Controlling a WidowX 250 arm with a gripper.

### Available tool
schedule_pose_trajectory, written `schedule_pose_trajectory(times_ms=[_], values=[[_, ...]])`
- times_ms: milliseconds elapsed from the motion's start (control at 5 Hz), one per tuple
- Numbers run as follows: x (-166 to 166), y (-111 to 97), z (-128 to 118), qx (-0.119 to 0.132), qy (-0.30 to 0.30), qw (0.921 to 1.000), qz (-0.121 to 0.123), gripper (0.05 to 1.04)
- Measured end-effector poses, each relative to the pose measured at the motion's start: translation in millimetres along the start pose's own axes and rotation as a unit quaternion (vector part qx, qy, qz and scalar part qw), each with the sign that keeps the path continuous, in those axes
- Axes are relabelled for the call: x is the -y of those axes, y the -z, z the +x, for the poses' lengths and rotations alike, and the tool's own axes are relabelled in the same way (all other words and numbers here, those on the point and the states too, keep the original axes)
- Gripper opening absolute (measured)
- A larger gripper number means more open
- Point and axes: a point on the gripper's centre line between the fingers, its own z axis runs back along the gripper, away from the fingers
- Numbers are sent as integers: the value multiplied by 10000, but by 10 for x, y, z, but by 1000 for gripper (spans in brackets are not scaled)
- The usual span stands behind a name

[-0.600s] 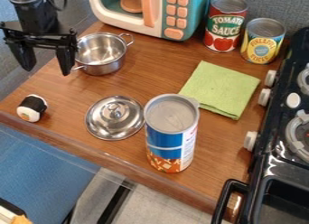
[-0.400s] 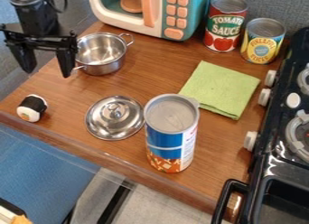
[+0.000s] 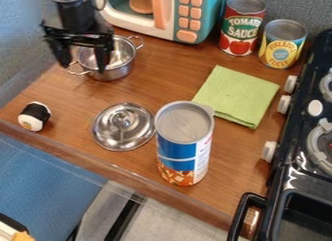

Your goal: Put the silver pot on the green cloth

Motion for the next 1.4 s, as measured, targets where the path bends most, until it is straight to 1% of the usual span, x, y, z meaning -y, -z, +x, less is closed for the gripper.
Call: schedule_pose_trajectory(times_ms=[200, 400, 600, 800, 1000, 1200, 1400], values=[[156, 120, 255, 126, 315, 9994, 18, 1001], [259, 288, 438, 72, 375, 9993, 19, 1001], [332, 473, 475, -83, 416, 9991, 87, 965], [371, 504, 468, -89, 475, 9986, 205, 687], [379, 579, 328, -272, 526, 9980, 202, 379], [382, 377, 315, -181, 479, 9986, 162, 167], [406, 320, 269, -333, 379, 9987, 107, 80]])
